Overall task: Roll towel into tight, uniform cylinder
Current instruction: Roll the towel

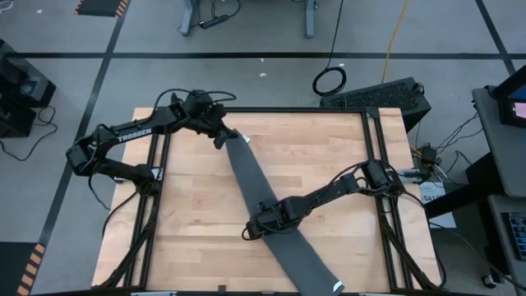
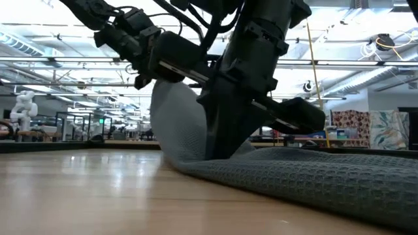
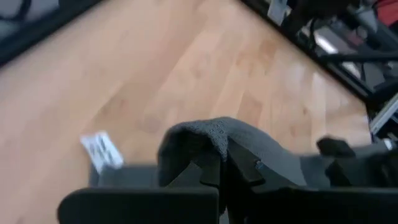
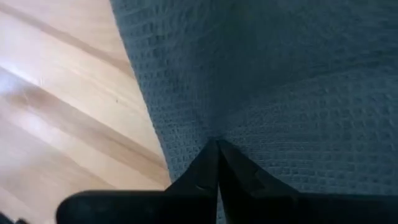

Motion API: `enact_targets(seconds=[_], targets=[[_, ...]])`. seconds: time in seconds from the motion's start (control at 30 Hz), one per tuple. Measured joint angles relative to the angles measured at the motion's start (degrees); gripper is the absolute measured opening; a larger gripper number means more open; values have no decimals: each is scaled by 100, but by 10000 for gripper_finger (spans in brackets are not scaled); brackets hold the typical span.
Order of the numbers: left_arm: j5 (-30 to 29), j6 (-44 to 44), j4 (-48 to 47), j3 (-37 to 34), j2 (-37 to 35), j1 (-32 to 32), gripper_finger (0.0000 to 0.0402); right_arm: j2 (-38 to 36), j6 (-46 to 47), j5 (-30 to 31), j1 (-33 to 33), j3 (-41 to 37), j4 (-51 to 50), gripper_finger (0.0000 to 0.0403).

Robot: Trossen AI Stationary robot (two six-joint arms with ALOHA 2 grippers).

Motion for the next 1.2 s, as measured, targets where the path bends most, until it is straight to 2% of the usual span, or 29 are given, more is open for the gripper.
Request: enact_targets(seconds=[0.2,0.4,0.57,0.73,0.87,0.97,1.07,1.2], targets=[[-130,25,489,9,550,-1,2,31,-84,-55,110,3,118,0],[-312,337,485,4,1510,4,2,36,-108,-99,117,-1,115,0],[-560,548,472,4,1985,0,9,40,-185,-104,117,-8,131,0],[-932,658,354,4,2210,-7,19,42,-192,-101,118,-8,134,0],[-1579,646,355,4,2226,-2,21,45,-239,-99,119,-8,140,0],[-1607,645,341,2,2226,81,24,47,-247,-99,119,-8,141,0],[-1516,645,289,2,2224,181,49,48,-248,-99,118,-10,146,0],[-1276,656,158,2,2224,337,113,49,-253,-99,119,-10,160,0]])
